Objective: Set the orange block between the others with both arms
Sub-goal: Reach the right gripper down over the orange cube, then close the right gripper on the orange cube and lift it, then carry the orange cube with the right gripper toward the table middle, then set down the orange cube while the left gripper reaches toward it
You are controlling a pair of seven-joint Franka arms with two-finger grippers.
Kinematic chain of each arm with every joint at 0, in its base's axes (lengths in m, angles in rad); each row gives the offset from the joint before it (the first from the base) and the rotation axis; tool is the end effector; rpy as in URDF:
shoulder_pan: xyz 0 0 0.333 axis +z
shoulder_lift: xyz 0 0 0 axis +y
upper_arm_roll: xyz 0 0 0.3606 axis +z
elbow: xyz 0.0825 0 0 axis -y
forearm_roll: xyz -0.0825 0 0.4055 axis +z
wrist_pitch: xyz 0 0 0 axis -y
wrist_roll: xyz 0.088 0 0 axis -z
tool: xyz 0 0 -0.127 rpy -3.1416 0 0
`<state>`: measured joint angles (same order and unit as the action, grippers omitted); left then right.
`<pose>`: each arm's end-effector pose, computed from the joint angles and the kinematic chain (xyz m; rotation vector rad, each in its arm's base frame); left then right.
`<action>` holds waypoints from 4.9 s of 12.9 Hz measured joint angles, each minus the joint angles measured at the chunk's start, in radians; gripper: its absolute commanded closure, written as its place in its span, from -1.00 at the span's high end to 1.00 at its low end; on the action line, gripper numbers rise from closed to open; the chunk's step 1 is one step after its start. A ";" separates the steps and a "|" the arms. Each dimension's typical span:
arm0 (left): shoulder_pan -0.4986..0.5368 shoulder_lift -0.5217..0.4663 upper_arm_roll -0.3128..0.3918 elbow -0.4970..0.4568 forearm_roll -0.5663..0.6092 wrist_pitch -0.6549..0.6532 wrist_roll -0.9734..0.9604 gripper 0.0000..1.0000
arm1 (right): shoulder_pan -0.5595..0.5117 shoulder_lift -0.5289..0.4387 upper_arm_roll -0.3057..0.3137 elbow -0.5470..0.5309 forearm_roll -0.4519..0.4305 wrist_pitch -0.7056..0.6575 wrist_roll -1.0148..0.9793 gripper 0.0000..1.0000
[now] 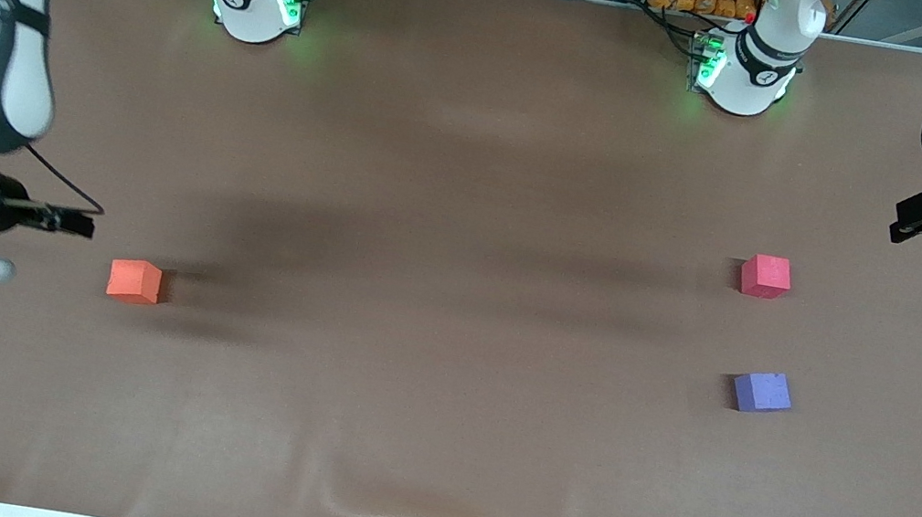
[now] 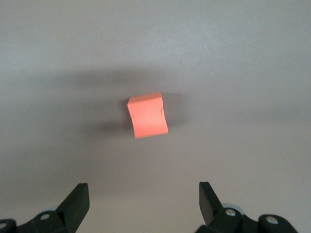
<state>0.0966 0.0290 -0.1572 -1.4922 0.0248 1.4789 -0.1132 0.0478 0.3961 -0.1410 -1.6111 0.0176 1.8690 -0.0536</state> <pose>0.5755 -0.0300 0.6632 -3.1161 -0.0847 0.0624 0.6852 -0.0512 0.4016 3.1053 -0.0602 -0.2126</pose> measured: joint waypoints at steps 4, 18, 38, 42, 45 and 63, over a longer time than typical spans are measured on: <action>0.000 0.000 0.001 -0.003 -0.001 0.000 0.000 1.00 | -0.015 0.120 0.000 -0.076 0.000 0.222 0.000 1.00; 0.000 -0.002 -0.001 -0.003 -0.025 0.000 0.000 1.00 | -0.019 0.241 0.014 -0.128 0.040 0.416 0.002 0.88; 0.009 -0.008 0.005 -0.002 -0.086 0.005 0.000 1.00 | 0.290 0.071 0.059 -0.026 0.106 0.234 0.301 -1.00; 0.009 -0.006 0.005 -0.004 -0.085 0.015 0.000 1.00 | 0.440 0.169 0.061 0.054 0.107 0.248 0.582 -1.00; 0.006 0.000 -0.001 -0.005 -0.076 0.019 0.000 1.00 | 0.556 0.293 0.062 0.154 0.108 0.298 0.833 -1.00; -0.044 0.125 -0.174 -0.009 -0.075 0.125 -0.069 1.00 | 0.772 0.473 0.058 0.234 0.101 0.416 0.871 1.00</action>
<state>0.0525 0.1539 -0.3314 -1.5011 -0.0500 1.6037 -0.1821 0.8201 0.8693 -0.0827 -1.3768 0.1184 2.2853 0.8170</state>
